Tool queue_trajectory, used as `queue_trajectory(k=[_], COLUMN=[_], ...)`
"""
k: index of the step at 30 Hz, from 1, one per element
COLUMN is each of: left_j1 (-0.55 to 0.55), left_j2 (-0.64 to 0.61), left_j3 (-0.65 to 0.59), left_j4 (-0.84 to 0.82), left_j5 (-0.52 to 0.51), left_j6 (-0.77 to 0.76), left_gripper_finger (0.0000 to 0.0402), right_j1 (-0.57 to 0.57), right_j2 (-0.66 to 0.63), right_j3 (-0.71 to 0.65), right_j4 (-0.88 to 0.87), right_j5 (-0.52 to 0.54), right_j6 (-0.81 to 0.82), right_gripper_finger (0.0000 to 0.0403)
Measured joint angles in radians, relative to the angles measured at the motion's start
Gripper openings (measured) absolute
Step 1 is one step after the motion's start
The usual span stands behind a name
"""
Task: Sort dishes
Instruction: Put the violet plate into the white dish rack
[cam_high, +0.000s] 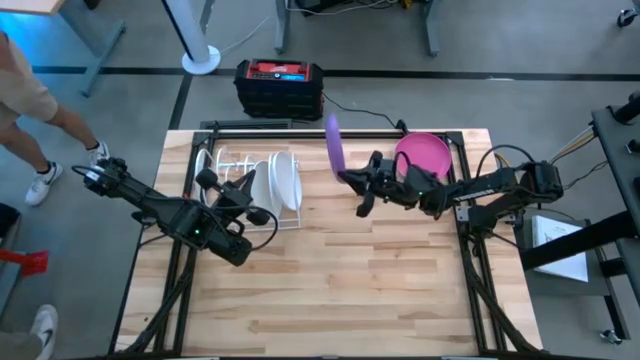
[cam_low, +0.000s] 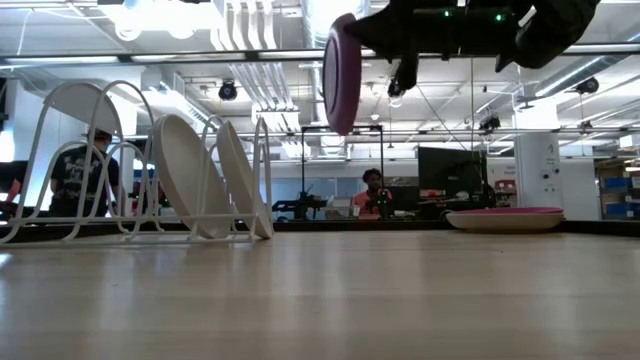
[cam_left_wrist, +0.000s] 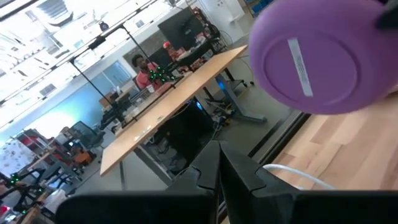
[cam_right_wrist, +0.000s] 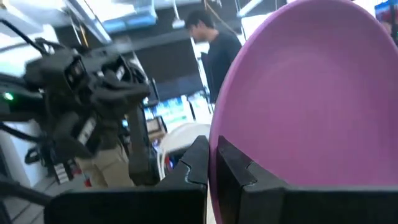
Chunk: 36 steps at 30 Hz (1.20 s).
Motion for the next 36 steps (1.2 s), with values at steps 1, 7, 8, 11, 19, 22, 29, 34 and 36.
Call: queue_trajectory(k=[1,7,8,11,19,22,29,34,36], left_j1=[0.0,0.0,0.0,0.0,-0.002,-0.004,-0.007,-0.007,-0.007], left_j2=[0.0,-0.001,-0.002,-0.006,-0.017,-0.027,-0.037,-0.038,-0.038], left_j3=[0.0,0.01,0.019,0.062,0.188,0.231,0.377,0.502,0.546], left_j4=[0.0,-0.007,-0.006,-0.005,-0.014,-0.029,-0.069,-0.068,-0.068], left_j5=[0.0,-0.031,-0.053,-0.072,-0.072,-0.072,-0.07,-0.069,-0.06], left_j6=[0.005,0.083,0.11,0.213,0.359,0.386,0.442,0.497,0.517], left_gripper_finger=[0.0,0.0,0.0,0.0,0.0,0.0,0.0,0.0,0.0], right_j1=[0.0,0.013,0.019,0.031,0.033,0.034,0.036,0.039,0.042], right_j2=[0.0,0.015,0.027,0.092,0.314,0.383,0.517,0.616,0.658], right_j3=[0.001,0.095,0.116,0.185,0.426,0.511,0.68,0.802,0.853], right_j4=[0.016,0.006,0.005,-0.004,-0.004,-0.003,0.003,0.002,0.002], right_j5=[0.0,-0.048,-0.052,-0.056,-0.106,-0.107,-0.107,-0.115,-0.128], right_j6=[-0.007,-0.075,-0.097,-0.142,-0.173,-0.194,-0.21,-0.216,-0.213], right_gripper_finger=[0.0,0.0,0.0,0.0,0.0,0.0,0.0,0.0,0.0])
